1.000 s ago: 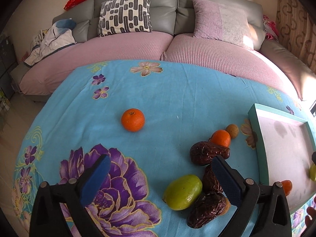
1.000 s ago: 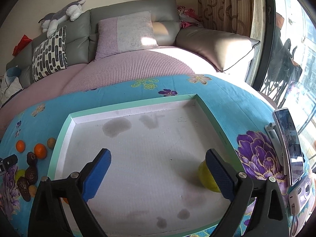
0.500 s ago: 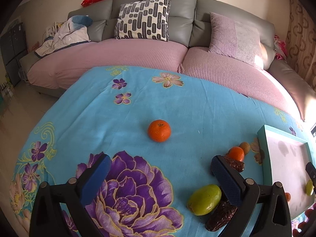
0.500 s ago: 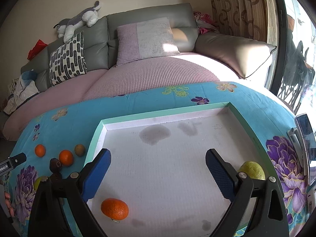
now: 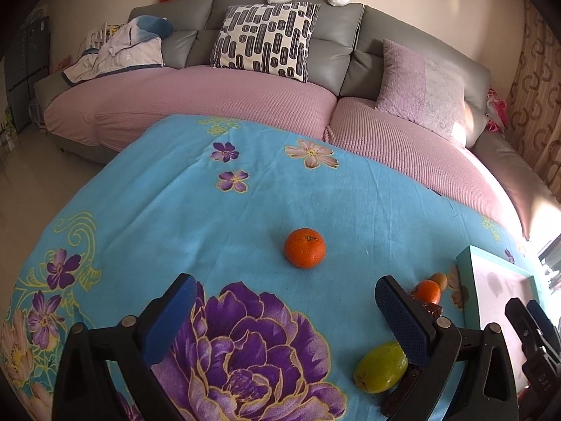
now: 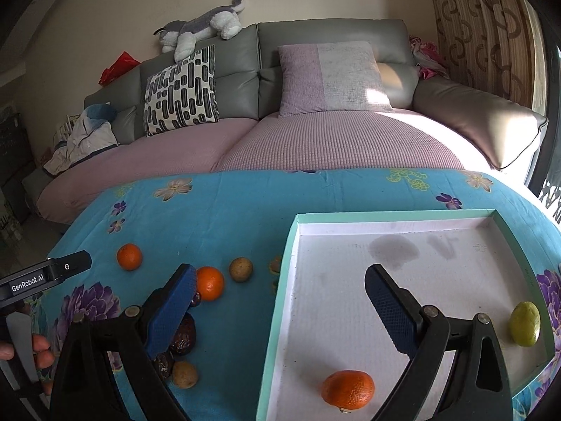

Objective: Organize fruits
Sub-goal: 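Grasp the lone mandarin orange with the left gripper while the right gripper grasps a brown kiwi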

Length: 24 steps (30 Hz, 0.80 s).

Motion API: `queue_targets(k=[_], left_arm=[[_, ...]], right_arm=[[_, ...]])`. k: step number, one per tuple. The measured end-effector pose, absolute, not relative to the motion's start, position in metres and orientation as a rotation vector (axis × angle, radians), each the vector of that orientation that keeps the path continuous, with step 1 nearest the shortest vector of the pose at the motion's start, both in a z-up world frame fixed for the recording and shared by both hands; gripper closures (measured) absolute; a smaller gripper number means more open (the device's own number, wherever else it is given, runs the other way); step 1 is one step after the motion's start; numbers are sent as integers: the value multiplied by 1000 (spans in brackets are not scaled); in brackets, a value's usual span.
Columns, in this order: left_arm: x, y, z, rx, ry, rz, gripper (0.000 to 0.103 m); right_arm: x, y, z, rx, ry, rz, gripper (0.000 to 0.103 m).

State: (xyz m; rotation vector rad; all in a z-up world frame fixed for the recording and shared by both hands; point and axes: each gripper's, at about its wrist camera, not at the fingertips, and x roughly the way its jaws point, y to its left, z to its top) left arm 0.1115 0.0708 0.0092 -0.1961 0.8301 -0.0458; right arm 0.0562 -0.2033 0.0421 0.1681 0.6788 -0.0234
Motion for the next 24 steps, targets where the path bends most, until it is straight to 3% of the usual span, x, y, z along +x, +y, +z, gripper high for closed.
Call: queue_targets(k=[7, 10, 13, 16, 24], left_arm=[[133, 73, 7, -228, 842, -92, 0], [144, 71, 3, -232, 860, -84, 0], [152, 66, -3, -246, 877, -99, 1], [161, 61, -10, -252, 904, -102, 4], [184, 55, -31, -268, 963, -114, 23]], right_arm=[[76, -186, 43, 227, 723, 47, 9], [93, -185, 47, 261, 750, 76, 32], [112, -186, 49, 299, 795, 98, 39], [130, -190, 43, 341, 866, 105, 56], [159, -191, 8, 364, 1018, 106, 70]])
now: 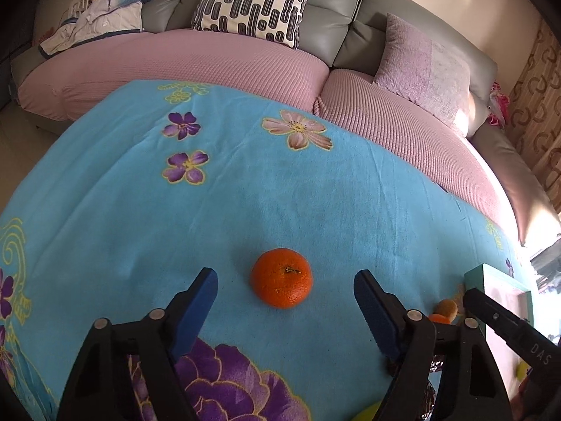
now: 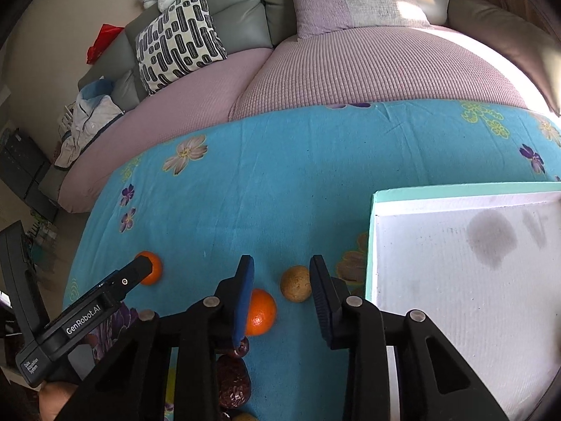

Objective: Organize fruits
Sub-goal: 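Grasp the lone mandarin orange with the left gripper while the right gripper grasps a brown kiwi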

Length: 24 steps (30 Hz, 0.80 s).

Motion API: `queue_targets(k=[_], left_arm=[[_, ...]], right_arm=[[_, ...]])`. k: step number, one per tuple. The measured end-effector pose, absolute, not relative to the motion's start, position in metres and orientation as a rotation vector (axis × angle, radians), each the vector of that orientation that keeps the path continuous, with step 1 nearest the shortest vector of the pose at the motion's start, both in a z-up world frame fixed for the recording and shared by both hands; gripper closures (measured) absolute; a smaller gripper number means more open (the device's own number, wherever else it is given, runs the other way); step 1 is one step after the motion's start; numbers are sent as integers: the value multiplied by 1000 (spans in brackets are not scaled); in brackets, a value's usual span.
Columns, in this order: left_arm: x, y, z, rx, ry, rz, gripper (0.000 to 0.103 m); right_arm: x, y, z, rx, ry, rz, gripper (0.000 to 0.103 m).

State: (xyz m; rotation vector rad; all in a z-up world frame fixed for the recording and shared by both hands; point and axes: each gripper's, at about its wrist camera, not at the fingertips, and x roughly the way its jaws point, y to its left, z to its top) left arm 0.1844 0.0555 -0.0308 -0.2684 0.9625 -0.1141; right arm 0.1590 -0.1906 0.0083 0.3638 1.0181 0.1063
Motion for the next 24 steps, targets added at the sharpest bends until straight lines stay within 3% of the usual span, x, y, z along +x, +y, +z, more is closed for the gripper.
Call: queue_targets(k=[5, 10, 24], left_arm=[[190, 58, -46, -306, 1002, -110, 29], [190, 61, -47, -324, 997, -129, 61], [168, 54, -19, -289, 953, -147, 62]], right_arm=[[163, -190, -12, 359, 1075, 73, 76], [161, -188, -12, 330, 1063, 71, 78], [116, -199, 28, 314, 927, 38, 78]])
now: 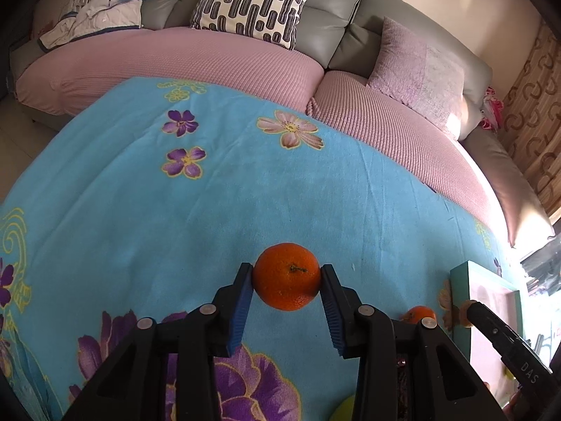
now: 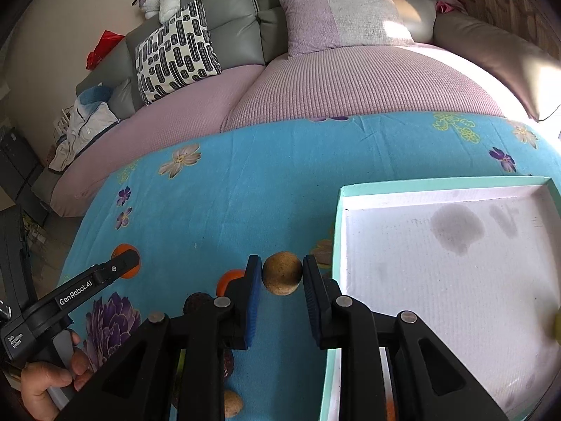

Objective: Organize fruits
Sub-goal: 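Grasp the lone mandarin orange with the left gripper while the right gripper grasps a brown kiwi, then carry the orange with the left gripper into the tray while the right gripper carries the kiwi there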

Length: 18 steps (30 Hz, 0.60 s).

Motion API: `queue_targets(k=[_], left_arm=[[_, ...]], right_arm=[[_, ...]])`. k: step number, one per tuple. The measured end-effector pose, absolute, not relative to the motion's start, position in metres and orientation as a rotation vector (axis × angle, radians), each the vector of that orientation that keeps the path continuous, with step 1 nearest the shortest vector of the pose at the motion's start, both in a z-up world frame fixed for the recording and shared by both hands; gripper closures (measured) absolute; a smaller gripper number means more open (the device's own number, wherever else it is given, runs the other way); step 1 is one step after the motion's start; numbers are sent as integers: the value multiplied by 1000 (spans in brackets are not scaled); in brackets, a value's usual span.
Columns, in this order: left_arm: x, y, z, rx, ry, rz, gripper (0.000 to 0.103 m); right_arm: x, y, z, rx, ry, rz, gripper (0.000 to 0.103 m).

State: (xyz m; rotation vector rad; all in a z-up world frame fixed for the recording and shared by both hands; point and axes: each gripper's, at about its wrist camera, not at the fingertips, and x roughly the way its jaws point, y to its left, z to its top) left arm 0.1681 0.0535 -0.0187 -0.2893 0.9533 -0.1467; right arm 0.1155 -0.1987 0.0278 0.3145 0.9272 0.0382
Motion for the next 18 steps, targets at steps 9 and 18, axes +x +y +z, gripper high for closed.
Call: queue_targets(k=[9, 18], left_arm=[[141, 28, 1, -232, 915, -201, 62], [127, -5, 12, -182, 903, -257, 62]], right_arm=[[70, -213, 45, 319, 880, -4, 78], [44, -244, 51, 365, 825, -53, 78]])
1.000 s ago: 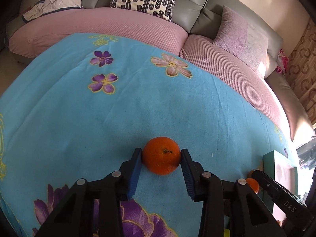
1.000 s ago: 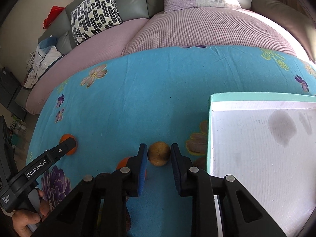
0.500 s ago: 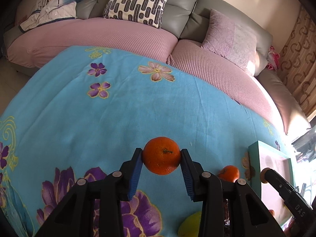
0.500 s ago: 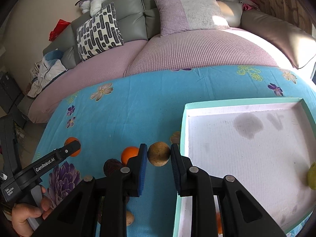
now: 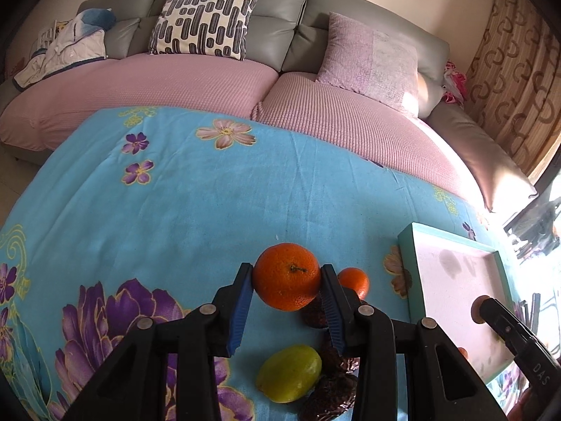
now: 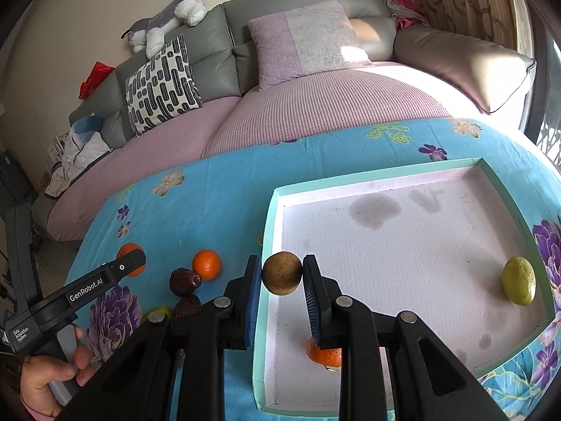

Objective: Organize fruits
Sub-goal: 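Carry the orange with the left gripper into the tray while the right gripper carries the kiwi there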

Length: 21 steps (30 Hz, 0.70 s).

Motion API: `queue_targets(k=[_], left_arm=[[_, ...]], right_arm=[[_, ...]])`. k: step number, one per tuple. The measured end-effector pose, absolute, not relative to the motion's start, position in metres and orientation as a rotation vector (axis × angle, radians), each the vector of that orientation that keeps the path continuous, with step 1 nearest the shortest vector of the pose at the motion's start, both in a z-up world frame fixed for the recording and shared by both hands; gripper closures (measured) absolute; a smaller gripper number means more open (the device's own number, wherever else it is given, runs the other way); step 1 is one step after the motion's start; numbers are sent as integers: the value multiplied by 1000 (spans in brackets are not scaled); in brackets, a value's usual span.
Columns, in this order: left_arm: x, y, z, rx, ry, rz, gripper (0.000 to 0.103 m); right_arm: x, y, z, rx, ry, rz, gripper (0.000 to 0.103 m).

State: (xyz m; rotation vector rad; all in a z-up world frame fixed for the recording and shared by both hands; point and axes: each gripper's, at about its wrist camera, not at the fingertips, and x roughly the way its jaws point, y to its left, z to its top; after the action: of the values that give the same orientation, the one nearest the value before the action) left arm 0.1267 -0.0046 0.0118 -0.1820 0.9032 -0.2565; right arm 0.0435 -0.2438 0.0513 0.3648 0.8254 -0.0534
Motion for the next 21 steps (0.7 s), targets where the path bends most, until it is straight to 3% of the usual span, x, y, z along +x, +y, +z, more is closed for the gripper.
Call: queue_targets(k=[21], left_arm=[[79, -142, 21, -6, 932, -567, 62]], right_arm=[[-13, -382, 44, 480, 801, -356, 78]])
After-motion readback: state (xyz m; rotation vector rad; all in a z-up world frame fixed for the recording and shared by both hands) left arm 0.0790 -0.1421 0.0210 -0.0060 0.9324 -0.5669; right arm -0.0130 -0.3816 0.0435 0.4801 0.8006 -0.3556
